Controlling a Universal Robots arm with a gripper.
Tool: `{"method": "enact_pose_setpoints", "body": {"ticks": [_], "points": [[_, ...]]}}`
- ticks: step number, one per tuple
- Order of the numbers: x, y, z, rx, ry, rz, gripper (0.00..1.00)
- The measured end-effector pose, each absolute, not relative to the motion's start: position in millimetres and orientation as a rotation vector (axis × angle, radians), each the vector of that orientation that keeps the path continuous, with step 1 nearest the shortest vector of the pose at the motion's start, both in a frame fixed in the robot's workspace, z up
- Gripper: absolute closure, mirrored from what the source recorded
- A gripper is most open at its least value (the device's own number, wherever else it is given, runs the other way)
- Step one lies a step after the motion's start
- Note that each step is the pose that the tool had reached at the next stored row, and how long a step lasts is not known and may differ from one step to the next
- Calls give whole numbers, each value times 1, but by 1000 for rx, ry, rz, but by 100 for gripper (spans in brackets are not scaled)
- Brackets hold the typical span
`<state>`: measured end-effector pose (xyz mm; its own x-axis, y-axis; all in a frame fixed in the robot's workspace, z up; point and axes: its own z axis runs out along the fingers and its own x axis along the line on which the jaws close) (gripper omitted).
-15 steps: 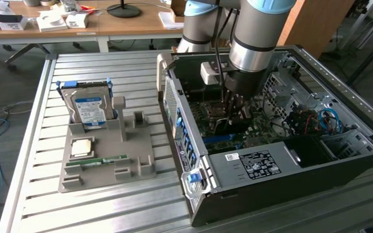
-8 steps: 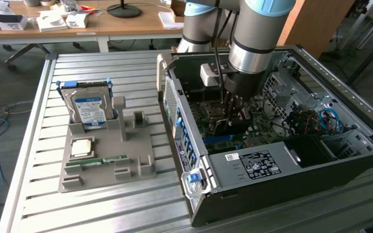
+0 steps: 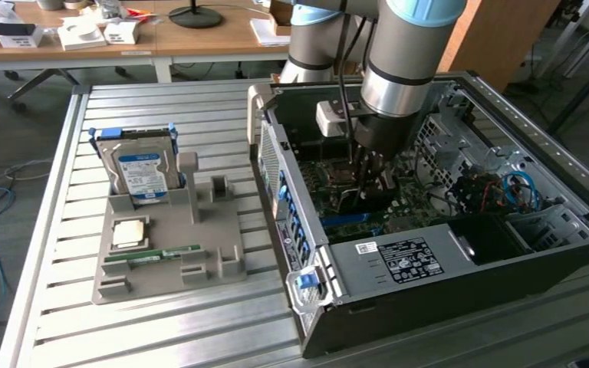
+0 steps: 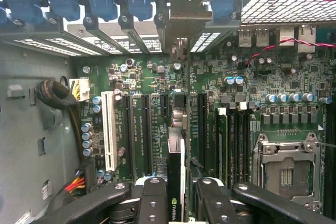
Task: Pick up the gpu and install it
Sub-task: 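Insert the gpu into the slot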
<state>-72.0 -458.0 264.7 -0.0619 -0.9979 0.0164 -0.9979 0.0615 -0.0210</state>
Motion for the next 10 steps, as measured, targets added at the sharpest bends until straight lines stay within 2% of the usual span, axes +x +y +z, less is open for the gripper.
{"method": "enact_pose_setpoints", "body": {"ticks": [10], "points": [[-73,-458,264,-2151,2280,-44,74]]}}
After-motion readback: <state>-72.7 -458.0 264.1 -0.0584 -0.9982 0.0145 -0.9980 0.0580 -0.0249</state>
